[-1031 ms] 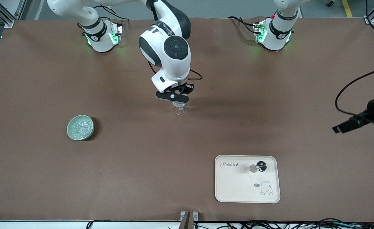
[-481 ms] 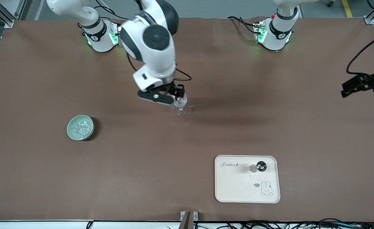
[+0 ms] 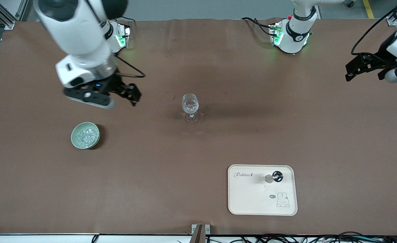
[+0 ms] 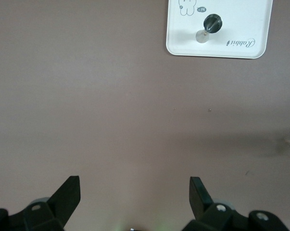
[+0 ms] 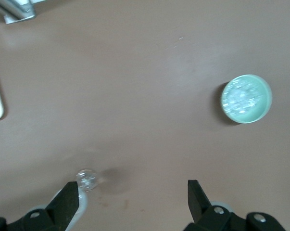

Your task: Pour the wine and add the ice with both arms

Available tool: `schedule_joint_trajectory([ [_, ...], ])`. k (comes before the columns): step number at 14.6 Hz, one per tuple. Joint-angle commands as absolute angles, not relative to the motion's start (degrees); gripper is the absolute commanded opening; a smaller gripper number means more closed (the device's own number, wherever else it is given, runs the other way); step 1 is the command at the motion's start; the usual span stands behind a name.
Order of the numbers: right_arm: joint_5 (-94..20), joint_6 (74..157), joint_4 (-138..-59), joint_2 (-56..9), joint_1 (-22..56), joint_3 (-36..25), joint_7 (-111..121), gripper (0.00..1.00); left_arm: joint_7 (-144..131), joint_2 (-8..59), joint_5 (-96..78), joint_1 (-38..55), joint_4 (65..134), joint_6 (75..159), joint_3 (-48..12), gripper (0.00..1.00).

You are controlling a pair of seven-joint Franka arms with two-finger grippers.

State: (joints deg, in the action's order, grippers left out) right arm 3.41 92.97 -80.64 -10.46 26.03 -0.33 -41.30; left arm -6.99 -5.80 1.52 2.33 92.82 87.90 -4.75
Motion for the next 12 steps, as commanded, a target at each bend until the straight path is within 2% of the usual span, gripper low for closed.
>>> schedule_joint_trajectory([
  [1, 3.69, 90.36, -82.97, -6.6, 20.24, 0.7, -35.45, 1.0, -7.47, -10.37, 1.23, 2.9, 99.32, 91.14, -4.22, 1.0],
  [8, 3.43, 86.32, -82.36, -3.08, 3.19, 0.79, -9.96, 1.0, -6.07, -9.76, 0.97, 3.16, 98.09, 90.09, -4.57, 1.0],
  [10, 3.6, 85.34, -81.92, -2.73, 1.06, 0.62, -8.79, 1.0, -5.89, -8.97, 0.88, 3.08, 97.65, 90.09, -4.66, 1.0],
  [12, 3.25, 84.04, -77.98, -2.9, -1.39, 0.62, -8.09, 1.0, -5.8, -8.88, 0.88, 2.99, 97.47, 89.04, -4.66, 1.0],
])
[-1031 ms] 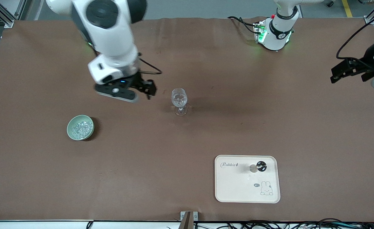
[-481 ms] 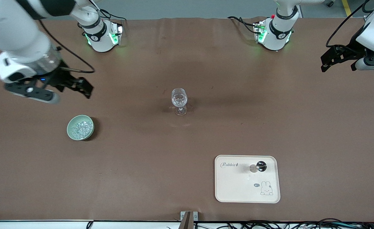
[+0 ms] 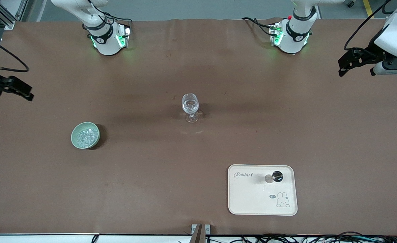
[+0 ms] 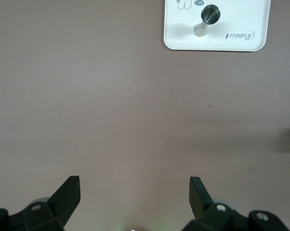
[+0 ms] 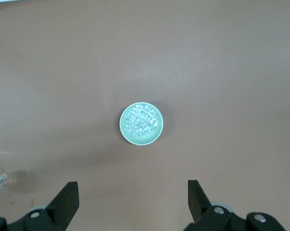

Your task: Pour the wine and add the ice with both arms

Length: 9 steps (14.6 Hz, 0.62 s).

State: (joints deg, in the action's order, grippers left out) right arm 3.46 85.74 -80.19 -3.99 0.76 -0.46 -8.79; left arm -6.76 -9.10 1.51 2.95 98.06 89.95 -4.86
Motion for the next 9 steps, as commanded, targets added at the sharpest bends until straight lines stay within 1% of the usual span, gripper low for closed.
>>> schedule_joint_trajectory([
  [1, 3.08, 81.67, -76.57, -3.07, -2.8, 0.7, -8.0, 1.0, -5.02, -8.62, 0.88, 2.99, 97.47, 88.95, -4.66, 1.0],
  [2, 2.64, 80.95, -75.86, -3.34, -4.12, 0.79, -7.39, 1.0, -4.75, -8.44, 0.88, 2.99, 97.38, 88.95, -4.66, 1.0],
  [5, 0.54, 80.86, -77.17, -2.99, -5.62, 0.79, -2.11, 1.0, -4.75, -8.09, 0.79, 2.9, 97.21, 88.95, -4.57, 1.0],
  [9, 0.35, 81.21, -78.14, -2.9, -5.98, 0.79, -1.67, 1.0, -4.83, -6.95, 0.79, 2.64, 95.63, 88.95, -4.57, 1.0],
])
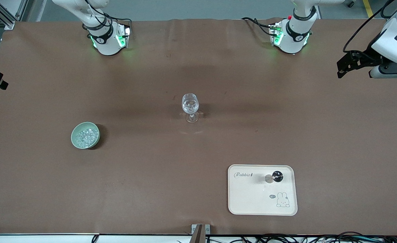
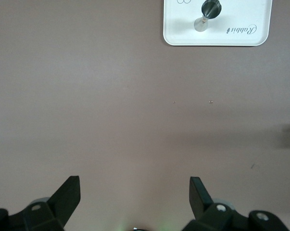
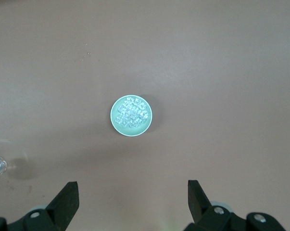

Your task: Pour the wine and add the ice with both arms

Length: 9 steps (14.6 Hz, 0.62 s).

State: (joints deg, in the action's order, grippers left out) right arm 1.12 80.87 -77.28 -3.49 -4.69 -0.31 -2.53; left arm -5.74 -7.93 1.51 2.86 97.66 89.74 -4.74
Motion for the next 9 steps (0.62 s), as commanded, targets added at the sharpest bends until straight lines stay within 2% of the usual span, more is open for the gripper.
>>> schedule_joint_trajectory([
  [1, 0.35, 80.86, -78.22, -2.9, -5.89, 0.79, -1.67, 1.0, -4.83, -6.94, 0.79, 2.55, 95.45, 88.86, -4.57, 1.0],
  [9, 0.53, 80.77, -78.31, -2.9, -3.7, -0.78, -1.67, 1.0, -4.75, -6.94, 0.79, 2.37, 95.45, 88.07, -4.13, 1.0],
])
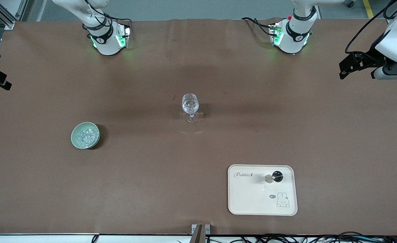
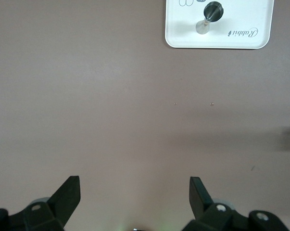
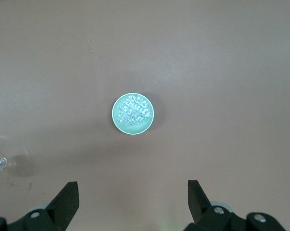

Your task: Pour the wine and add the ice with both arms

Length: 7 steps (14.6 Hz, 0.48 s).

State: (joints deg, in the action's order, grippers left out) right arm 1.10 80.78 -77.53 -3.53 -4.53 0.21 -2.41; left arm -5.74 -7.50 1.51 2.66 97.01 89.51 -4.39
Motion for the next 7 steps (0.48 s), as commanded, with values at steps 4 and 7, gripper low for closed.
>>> schedule_joint_trajectory([
  [4, 0.35, 80.6, -78.31, -2.9, -3.6, -2.46, -1.41, 1.0, -4.83, -6.94, 0.79, 2.37, 95.45, 87.98, -4.13, 1.0],
  [7, 0.35, 80.68, -78.31, -2.9, -3.16, -2.46, -1.41, 1.0, -4.75, -6.94, 0.79, 2.37, 95.45, 87.98, -4.13, 1.0],
])
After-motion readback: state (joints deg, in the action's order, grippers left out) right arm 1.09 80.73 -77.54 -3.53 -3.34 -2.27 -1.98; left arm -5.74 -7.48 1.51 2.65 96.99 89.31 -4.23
